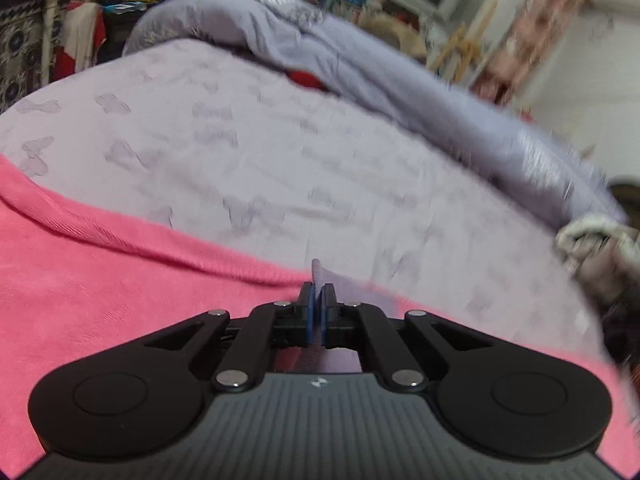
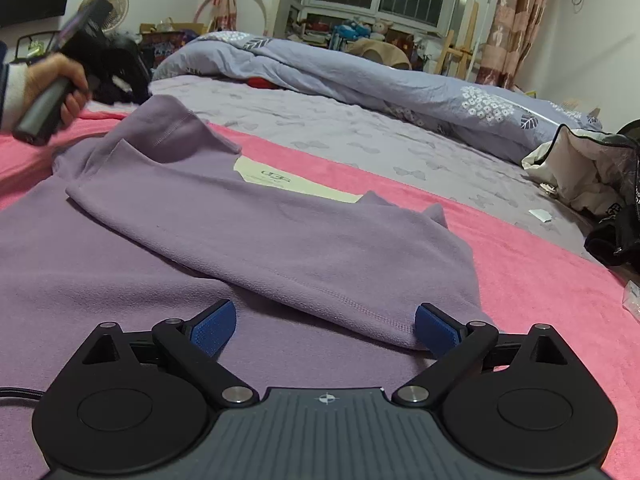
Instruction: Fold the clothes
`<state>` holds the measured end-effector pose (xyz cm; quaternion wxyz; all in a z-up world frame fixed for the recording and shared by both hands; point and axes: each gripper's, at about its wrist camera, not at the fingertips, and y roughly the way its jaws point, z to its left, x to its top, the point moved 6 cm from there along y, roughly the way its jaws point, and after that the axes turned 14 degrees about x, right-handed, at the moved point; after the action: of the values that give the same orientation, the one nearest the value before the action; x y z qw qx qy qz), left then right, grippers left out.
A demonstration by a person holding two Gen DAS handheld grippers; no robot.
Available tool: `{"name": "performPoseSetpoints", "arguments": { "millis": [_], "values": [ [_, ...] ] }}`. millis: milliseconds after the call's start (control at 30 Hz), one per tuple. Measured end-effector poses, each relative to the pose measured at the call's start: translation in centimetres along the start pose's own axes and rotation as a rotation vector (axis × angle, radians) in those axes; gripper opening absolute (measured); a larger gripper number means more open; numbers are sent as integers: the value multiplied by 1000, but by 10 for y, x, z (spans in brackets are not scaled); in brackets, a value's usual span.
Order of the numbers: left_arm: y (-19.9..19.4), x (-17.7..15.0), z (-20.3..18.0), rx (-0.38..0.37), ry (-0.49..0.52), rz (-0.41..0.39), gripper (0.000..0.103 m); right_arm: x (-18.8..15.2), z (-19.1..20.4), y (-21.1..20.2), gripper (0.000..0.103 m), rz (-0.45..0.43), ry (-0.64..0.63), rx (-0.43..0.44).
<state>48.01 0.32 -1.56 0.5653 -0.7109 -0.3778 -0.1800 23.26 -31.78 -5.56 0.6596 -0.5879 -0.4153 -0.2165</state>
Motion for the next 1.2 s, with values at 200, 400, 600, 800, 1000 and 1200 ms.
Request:
{"name": "performPoseSetpoints", "arguments": {
  "millis": [200, 400, 600, 800, 1000, 1200],
  "values": [
    [-54, 49, 32, 33, -115, -140, 0, -1, -2, 1, 100, 6, 13, 0],
    [-126, 95, 101, 126, -241, -295, 0, -1, -4, 1, 101, 12, 29, 8],
    [-184, 107, 152, 206, -302, -379, 0, -2, -11, 2, 103, 22, 67, 34],
    [-212, 96, 109, 103, -184, -400, 0, 2, -30, -14, 100, -3, 178, 91],
    [-248, 64, -41, -174, 196, -392, 0, -18, -100, -90, 103, -217, 387, 64],
    [-203, -73, -207, -366, 551, -170, 4, -92, -161, -113, 103, -266, 661, 22]
  ]
}}
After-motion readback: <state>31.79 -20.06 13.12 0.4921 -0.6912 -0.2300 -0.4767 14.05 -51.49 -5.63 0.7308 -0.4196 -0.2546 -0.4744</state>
